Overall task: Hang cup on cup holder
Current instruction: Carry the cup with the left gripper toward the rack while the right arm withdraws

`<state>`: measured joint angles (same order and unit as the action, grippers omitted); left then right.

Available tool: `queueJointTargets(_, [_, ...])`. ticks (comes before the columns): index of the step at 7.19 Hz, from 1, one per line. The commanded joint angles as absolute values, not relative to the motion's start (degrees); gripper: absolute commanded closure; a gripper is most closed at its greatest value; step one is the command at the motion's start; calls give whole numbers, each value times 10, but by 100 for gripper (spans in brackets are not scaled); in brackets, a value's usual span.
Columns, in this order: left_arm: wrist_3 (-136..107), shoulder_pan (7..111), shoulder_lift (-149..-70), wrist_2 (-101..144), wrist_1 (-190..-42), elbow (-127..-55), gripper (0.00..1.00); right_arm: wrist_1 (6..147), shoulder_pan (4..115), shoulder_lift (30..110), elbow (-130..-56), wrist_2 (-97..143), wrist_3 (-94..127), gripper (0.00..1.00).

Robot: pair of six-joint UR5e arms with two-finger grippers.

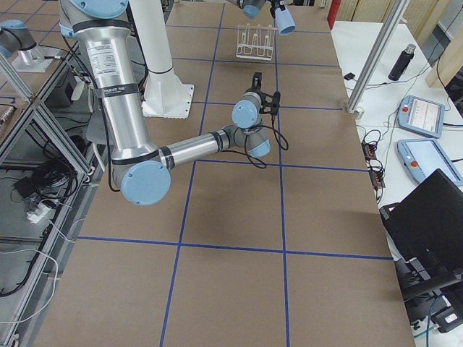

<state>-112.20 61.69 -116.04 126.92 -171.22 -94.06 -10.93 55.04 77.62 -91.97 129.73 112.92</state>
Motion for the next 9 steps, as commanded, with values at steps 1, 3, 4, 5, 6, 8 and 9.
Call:
queueJointTargets(1, [-997,732,-1151,1391,-1564,-955,100,-48,574,807,-919,1299,1050,0])
queueJointTargets(3, [-844,751,-1101,1390,-1487,-965,100,63,613,829,-922,1292,899,0])
queueJointTargets(4, [-778,759,-1099,1387,-1438,-966,100,113,635,851,-921,1282,785,0])
queueJointTargets(5, [-712,763,-1097,1386,-1394,-969,100,190,670,854,-925,1291,679,0])
queueJointTargets(6, [-673,762,-1085,1386,-1351,-985,100,257,690,854,-929,1291,597,0])
queueJointTargets(8, [-654,750,-1080,1386,-1228,-1034,100,399,728,853,-929,1283,420,0])
queueJointTargets(9, [-647,742,-1080,1386,-1173,-1060,100,452,744,848,-929,1285,360,0])
